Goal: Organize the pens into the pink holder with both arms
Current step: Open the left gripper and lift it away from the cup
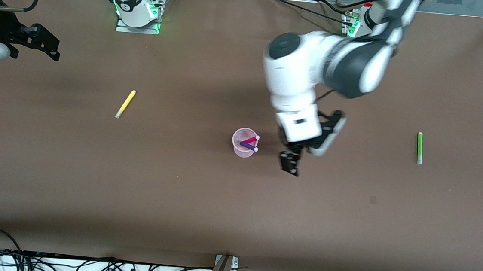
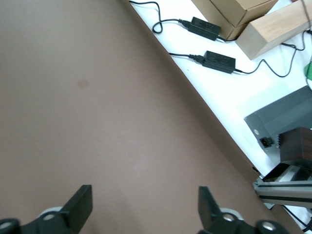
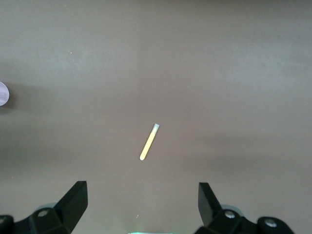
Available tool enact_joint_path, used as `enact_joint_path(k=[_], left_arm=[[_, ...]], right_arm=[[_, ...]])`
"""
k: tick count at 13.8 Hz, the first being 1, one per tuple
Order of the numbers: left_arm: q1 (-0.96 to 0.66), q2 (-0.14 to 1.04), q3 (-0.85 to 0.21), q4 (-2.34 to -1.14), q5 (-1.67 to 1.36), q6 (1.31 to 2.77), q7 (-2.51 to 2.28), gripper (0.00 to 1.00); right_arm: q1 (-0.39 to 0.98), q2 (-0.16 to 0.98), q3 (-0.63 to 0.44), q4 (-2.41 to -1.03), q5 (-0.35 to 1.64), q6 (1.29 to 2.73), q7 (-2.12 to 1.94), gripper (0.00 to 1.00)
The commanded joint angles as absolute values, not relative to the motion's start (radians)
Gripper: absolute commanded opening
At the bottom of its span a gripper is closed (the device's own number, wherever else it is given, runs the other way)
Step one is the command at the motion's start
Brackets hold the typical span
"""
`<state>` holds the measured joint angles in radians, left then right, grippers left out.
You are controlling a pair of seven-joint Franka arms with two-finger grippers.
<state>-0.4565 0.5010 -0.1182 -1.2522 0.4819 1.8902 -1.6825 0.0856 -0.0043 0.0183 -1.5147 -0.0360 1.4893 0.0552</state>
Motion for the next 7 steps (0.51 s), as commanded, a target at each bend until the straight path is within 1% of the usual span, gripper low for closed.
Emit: enact_joint_path(k=[1, 4, 7], left_arm=[[-0.355, 0.390, -0.137, -1.298, 0.311, 1.812, -1.397, 1.00], [-0.215, 0.315, -0.135, -1.298, 0.140, 1.679, -0.986, 1.00], [-0.109, 0.288, -0.135, -1.304, 0.103, 1.560, -0.656, 1.00]], right_arm=[[0.104, 0.003, 0.023, -1.493, -0.048, 1.473, 0.037, 1.00], [0.114, 0.003, 0.023, -1.493, -0.049, 1.473, 0.040, 1.00], [0.114, 0.003, 0.023, -1.493, -0.048, 1.473, 0.040, 1.00]])
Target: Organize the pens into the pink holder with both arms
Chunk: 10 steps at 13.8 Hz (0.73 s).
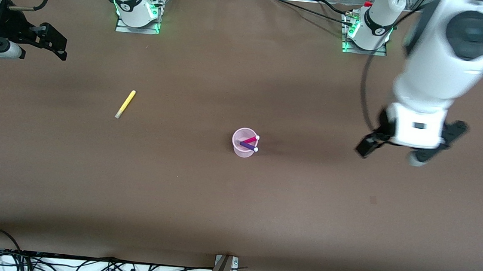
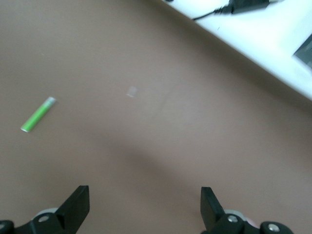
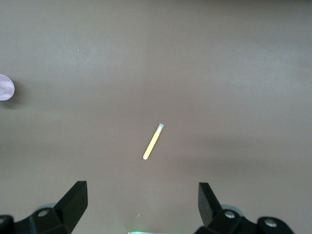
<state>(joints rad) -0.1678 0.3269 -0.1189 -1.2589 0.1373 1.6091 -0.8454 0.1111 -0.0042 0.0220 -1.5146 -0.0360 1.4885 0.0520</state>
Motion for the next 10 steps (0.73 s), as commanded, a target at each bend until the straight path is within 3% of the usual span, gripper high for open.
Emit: enact_joint_path(k=[1, 6, 10], left_arm=[[-0.072, 0.284, -0.137, -1.316, 0.094, 1.543, -0.546, 1.00], [0.046, 0.125, -0.135, -1.552, 0.037, 1.575, -0.155, 1.00], [0.061, 0.045, -0.135, -1.661, 0.037, 1.597, -0.089, 1.00]], right_arm=[[0.114, 0.003, 0.023, -1.493, -0.048, 1.473, 0.040, 1.00], [0.114, 0.003, 0.023, -1.493, -0.048, 1.473, 0.040, 1.00], [0.114, 0.002, 0.023, -1.493, -0.046, 1.467, 0.040, 1.00]])
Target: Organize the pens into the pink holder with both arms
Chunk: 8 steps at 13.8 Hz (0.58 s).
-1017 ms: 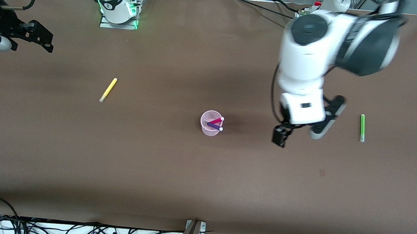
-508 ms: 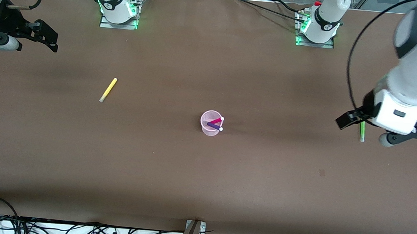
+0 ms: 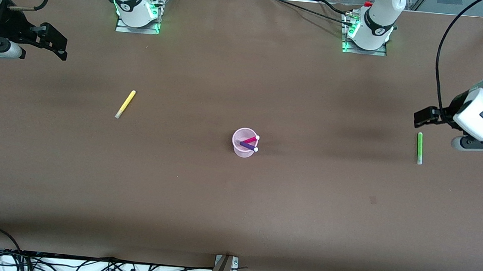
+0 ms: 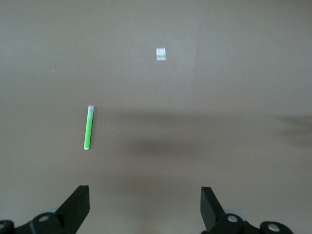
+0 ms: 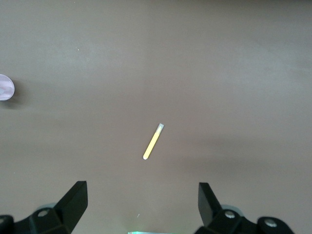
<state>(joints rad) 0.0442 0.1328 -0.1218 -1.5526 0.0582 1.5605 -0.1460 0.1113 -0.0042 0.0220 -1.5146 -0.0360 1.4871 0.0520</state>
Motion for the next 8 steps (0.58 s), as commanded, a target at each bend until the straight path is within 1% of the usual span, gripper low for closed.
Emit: enact_joint_path(k=[1, 5, 8], left_arm=[[0.061, 0.029, -0.135, -1.678, 0.037, 1.604, -0.071, 1.00], [0.095, 0.035, -0.126, -1.667, -0.030, 1.635, -0.071, 1.00], [0.112, 0.038, -0.123, -1.666, -0.019, 1.637, -0.069, 1.00]], right_arm=[[0.114, 0.002, 0.023, -1.493, -0.046, 1.466, 0.040, 1.00], [0.114, 0.002, 0.023, -1.493, -0.046, 1.466, 0.040, 1.00], [0.114, 0.002, 0.023, -1.493, -0.046, 1.466, 0.040, 1.00]])
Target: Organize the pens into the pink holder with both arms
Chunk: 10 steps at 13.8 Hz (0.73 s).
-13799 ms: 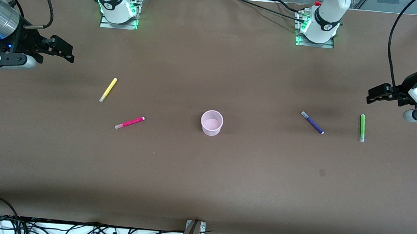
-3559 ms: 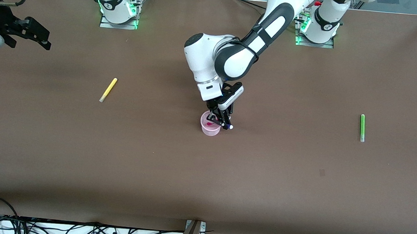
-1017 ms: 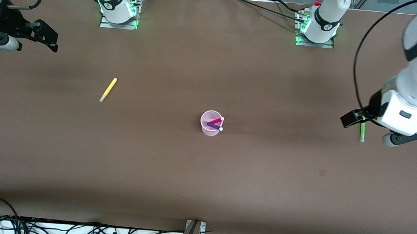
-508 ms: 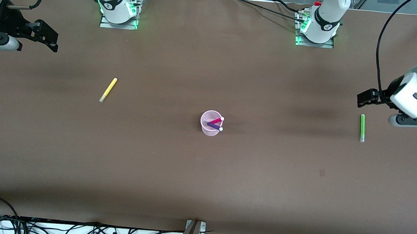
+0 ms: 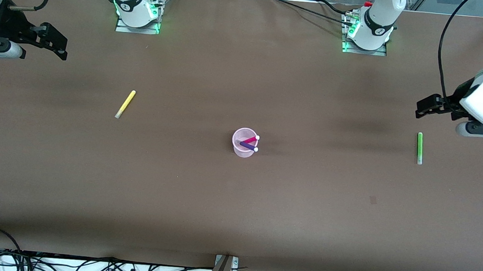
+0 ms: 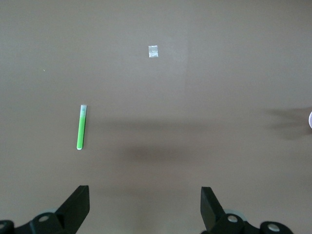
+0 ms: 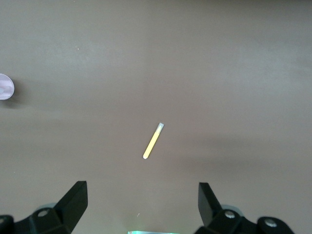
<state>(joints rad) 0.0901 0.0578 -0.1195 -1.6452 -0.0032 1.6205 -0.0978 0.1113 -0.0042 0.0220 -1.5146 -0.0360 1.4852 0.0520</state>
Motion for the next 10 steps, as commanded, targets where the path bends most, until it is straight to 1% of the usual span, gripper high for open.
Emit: enact_joint_path(k=[1, 5, 10], left_arm=[[0.113, 0.040, -0.123, -1.658, -0.017, 1.637, -0.069, 1.00], [0.113, 0.075, -0.123, -1.644, -0.014, 1.635, -0.072, 1.00], [0.140, 0.077, -0.121, -1.631, -0.014, 1.626, -0.063, 1.00]], right_arm=[[0.114, 0.002, 0.023, -1.493, -0.046, 1.466, 0.040, 1.00], [0.115, 0.002, 0.023, -1.493, -0.046, 1.466, 0.040, 1.00], [0.115, 0.002, 0.023, -1.493, -0.046, 1.466, 0.040, 1.00]])
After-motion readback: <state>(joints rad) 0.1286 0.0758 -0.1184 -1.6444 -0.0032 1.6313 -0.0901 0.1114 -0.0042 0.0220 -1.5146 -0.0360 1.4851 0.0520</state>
